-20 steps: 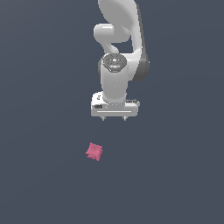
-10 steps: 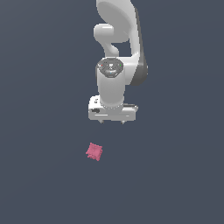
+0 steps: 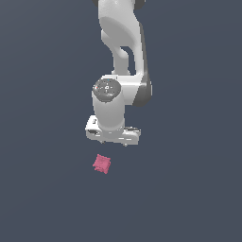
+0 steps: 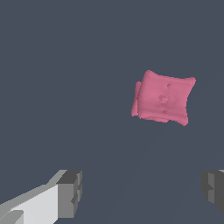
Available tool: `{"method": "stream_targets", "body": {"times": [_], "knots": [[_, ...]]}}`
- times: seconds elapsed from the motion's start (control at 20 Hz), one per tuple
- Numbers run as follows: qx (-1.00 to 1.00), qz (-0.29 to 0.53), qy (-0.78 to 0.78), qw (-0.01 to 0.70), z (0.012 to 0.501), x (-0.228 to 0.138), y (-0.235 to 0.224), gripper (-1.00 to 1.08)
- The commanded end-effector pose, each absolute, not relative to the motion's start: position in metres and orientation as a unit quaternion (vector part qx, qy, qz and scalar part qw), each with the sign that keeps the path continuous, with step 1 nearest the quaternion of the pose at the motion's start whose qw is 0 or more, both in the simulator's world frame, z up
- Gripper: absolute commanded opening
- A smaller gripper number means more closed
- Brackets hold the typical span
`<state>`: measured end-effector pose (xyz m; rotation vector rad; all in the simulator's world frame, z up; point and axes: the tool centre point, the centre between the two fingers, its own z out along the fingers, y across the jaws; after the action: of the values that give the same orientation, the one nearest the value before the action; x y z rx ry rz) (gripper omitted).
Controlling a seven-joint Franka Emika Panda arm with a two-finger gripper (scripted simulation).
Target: Pick up the object and move it to a goal position.
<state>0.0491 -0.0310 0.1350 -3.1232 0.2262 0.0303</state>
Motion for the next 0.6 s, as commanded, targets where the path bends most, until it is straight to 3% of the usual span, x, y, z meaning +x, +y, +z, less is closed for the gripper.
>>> {"method": "stream_targets", "body": {"times": [0.0, 0.55], "knots": [[-0.996, 0.008, 0.09, 0.004, 0.126, 0.062, -0.043, 1.0], [-0.99, 0.001, 0.142, 0.001, 0.098, 0.098, -0.079, 1.0]]}}
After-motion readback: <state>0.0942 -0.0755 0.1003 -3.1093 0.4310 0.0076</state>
